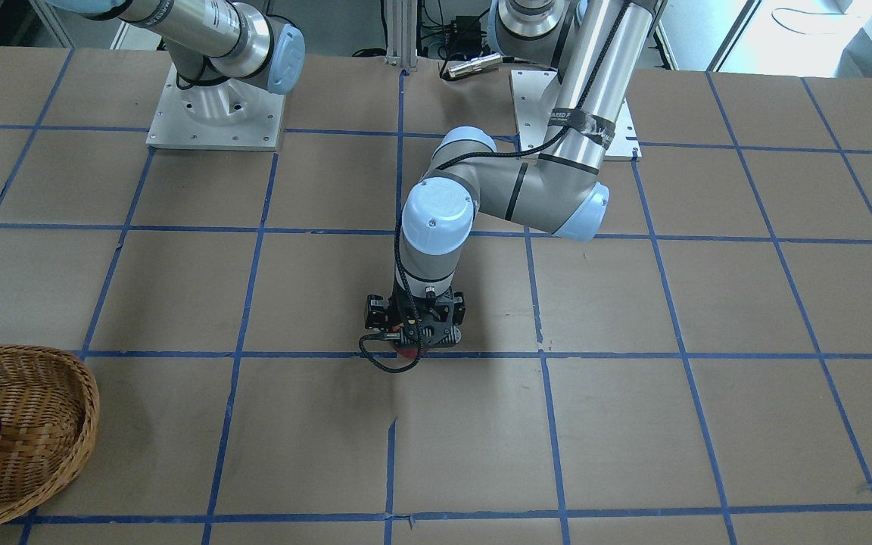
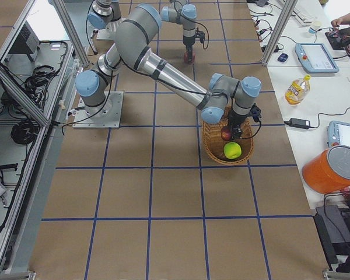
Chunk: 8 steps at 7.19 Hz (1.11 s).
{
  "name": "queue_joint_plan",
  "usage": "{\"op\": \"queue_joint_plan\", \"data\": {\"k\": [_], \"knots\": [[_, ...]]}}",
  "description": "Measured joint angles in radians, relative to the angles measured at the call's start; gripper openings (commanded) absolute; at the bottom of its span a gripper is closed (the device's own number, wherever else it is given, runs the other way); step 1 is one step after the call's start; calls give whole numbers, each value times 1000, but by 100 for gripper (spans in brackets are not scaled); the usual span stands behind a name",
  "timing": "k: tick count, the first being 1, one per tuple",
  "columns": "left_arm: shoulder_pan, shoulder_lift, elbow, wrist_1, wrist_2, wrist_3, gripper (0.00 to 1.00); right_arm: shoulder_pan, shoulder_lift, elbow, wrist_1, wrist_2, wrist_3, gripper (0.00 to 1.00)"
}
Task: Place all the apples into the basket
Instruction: 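Set the red apple at the table center with the left gripper while the right withdraws, then lower the right gripper onto the red apple and grasp it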
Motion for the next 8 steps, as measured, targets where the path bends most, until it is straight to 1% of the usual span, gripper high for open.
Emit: {"op": "queue_joint_plan", "data": {"k": [1,2,4,5,6,8], "knots": [[23,12,20,-37,-29,-5,100,-2,-8,-1,17,-1,3,100],[43,36,66,-124,-40,-3,100,-3,-27,-7,57,-1,5,100],[102,105,222,-449,-41,38,100,15,-113,-11,192,17,5,100],[130,143,287,-599,-35,86,100,41,-155,-9,260,47,19,100],[158,191,328,-723,-30,133,100,99,-194,-6,310,79,80,100],[205,307,352,-933,18,243,100,298,-235,4,374,105,322,100]]}}
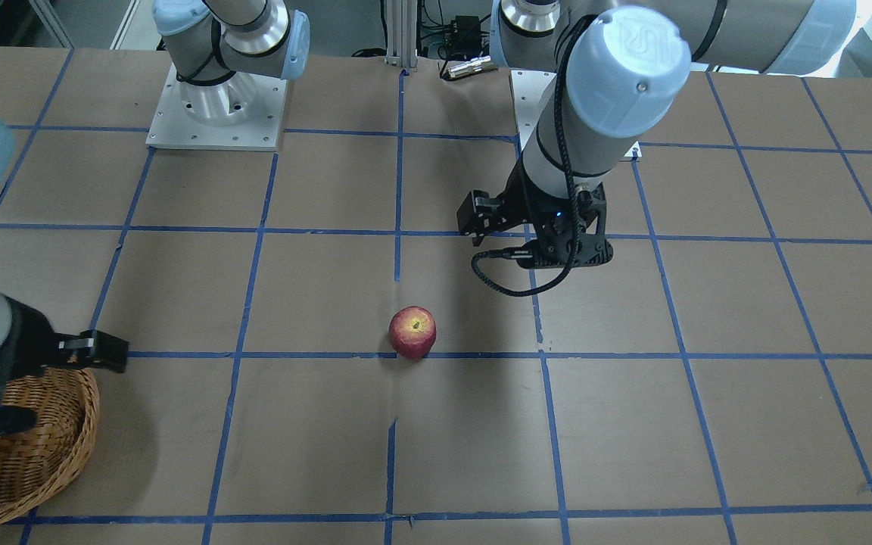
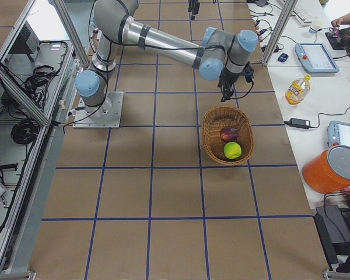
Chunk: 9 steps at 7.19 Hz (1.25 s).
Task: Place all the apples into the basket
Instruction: 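Lower the right gripper onto the red apple and grasp it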
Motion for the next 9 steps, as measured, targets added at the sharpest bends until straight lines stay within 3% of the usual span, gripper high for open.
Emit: {"op": "queue_joint_plan", "data": {"k": [2,4,6,9], "knots": [[16,108,-29,-104,41,36,94,198,-3,29,9,41,271,100],[21,178,-113,5,45,79,94,330,3,94,-34,61,456,100],[57,215,-195,171,46,174,100,388,19,195,-208,117,584,100],[125,234,-219,220,46,237,100,449,81,252,-391,192,736,100]]}}
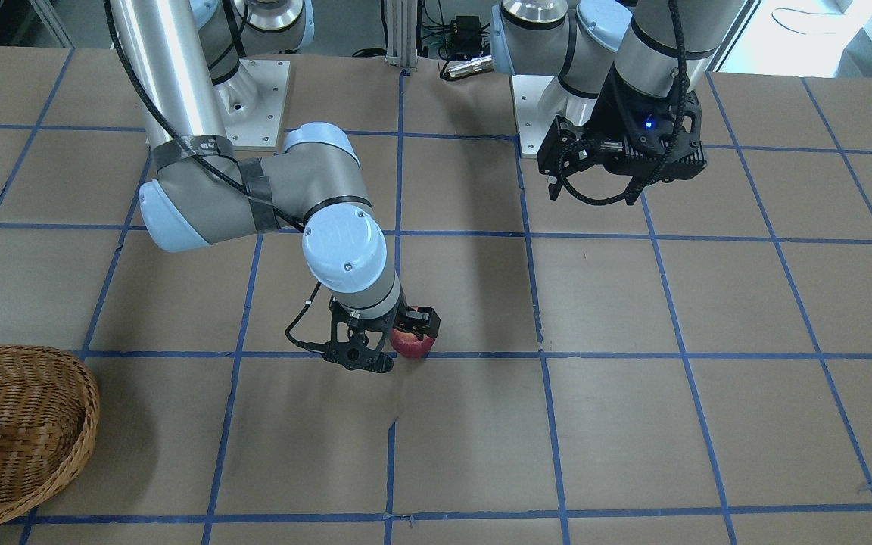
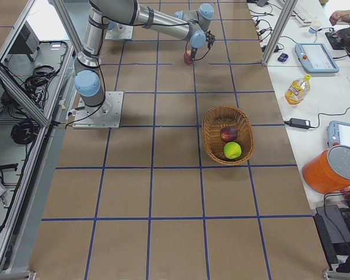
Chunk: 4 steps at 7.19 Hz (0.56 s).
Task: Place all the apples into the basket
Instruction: 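Lower the right gripper onto the red apple and grasp it, then lift the red apple into the basket with the right gripper and release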
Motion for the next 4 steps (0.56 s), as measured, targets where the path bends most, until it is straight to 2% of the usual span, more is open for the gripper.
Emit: {"op": "queue_joint_plan", "data": {"k": [4], "knots": [[4,3,-3,5,1,5,100,18,33,6,-39,39,31,100]]}}
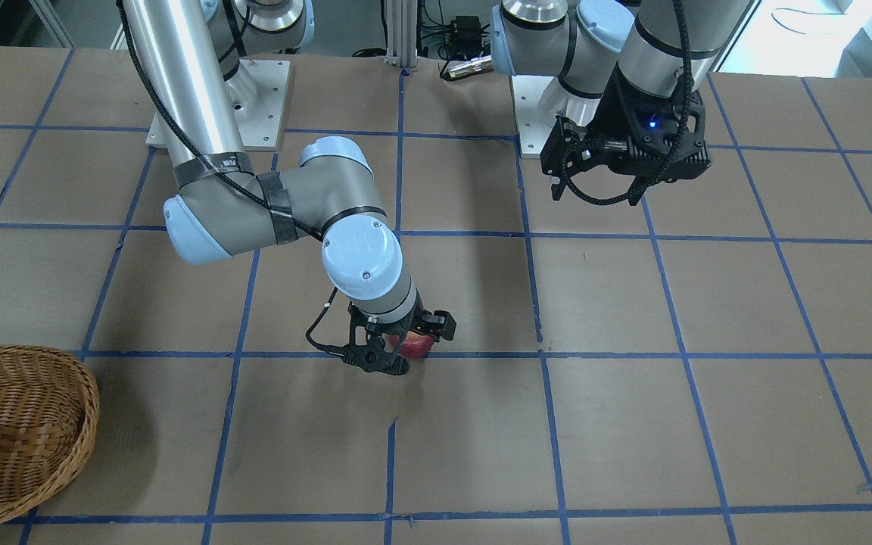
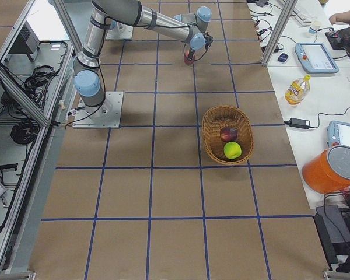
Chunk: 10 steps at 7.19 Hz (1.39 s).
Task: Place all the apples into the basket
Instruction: 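Lift the red apple into the basket with the right gripper and release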
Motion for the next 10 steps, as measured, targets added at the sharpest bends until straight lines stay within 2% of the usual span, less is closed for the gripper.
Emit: {"op": "queue_joint_plan", "data": {"k": [2,3,4,8,10], "knots": [[2,0,4,-1,-1,0,100,14,25,-1,-15,2,-1,100],[3,0,3,0,0,1,100,22,40,1,-41,2,0,43],[2,0,1,-1,0,1,100,25,48,2,-59,-3,1,0],[7,-1,0,-8,0,1,100,8,-2,-27,-40,-55,-23,0],[6,-1,0,-8,-1,1,100,-71,-73,-81,106,-106,-109,0]]}}
